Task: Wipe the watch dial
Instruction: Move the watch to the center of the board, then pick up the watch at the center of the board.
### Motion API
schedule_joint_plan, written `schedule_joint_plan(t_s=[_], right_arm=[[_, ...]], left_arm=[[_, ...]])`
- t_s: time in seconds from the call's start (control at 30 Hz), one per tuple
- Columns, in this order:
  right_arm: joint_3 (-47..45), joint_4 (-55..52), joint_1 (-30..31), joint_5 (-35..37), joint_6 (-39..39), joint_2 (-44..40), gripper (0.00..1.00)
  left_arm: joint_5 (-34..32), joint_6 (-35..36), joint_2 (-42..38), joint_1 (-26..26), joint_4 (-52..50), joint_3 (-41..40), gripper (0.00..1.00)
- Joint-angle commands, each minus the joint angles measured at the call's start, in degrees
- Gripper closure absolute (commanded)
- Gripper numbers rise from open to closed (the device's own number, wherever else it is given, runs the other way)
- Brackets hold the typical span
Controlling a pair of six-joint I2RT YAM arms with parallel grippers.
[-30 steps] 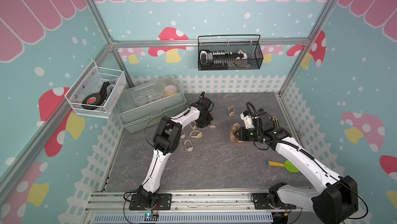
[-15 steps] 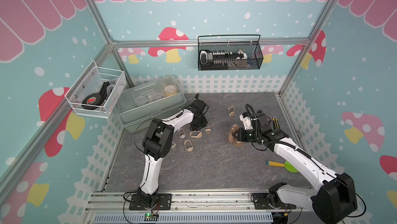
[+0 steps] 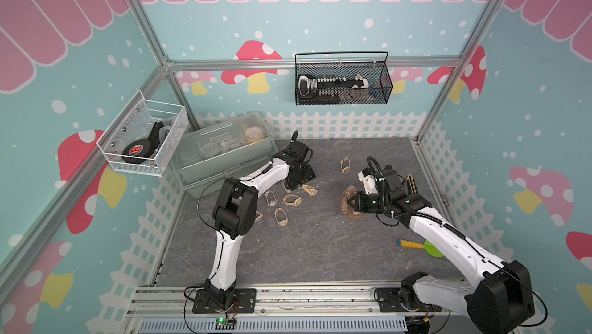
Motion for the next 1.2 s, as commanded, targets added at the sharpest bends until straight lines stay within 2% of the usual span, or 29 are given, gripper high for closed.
schedule_joint_plan(t_s=[0.0, 0.37, 0.73, 1.03, 1.17], right_arm=[[-0.3, 0.8, -0.3, -0.1, 0.8, -0.4, 1.00], [0.1, 0.8, -0.3, 0.2, 0.3, 0.7, 1.00], [0.7, 1.9, -0.3, 0.2, 0.5, 2.6, 1.00], [0.9, 1.7, -0.3, 1.3, 0.5, 2.6, 1.00], [1.1, 1.6, -0.3, 1.9, 0.5, 2.8, 1.00]], left_arm=[[0.5, 0.0, 2.8, -1.0, -2.0, 3.5, 0.22], [-2.6, 0.3, 7.6, -2.2, -15.8, 13.1, 0.25], [-0.1, -3.3, 11.5, -2.4, -16.4, 14.9, 0.25], [0.0, -2.6, 16.1, -2.4, -18.2, 19.0, 0.35], [0.0, -1.5, 17.5, -2.2, -19.3, 20.4, 0.45]])
